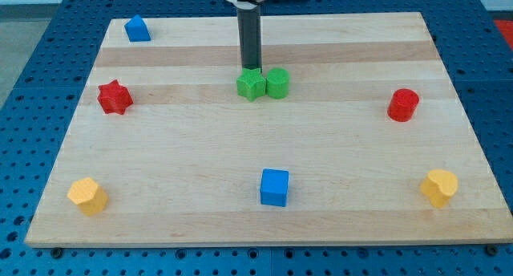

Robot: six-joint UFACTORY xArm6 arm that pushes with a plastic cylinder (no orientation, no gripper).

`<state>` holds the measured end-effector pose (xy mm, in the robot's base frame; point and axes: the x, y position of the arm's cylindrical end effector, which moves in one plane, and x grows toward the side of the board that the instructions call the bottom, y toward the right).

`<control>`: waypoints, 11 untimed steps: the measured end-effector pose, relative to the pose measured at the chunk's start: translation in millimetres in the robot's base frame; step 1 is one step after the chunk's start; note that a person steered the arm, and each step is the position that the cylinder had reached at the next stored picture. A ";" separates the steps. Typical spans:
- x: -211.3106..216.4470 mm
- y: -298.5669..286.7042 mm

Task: Move your arm towards yellow heart

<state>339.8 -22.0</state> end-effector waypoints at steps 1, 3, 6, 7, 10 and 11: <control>-34.1 3.6; -65.5 204.6; -16.4 367.3; -5.9 367.5; 214.9 343.3; 244.3 290.2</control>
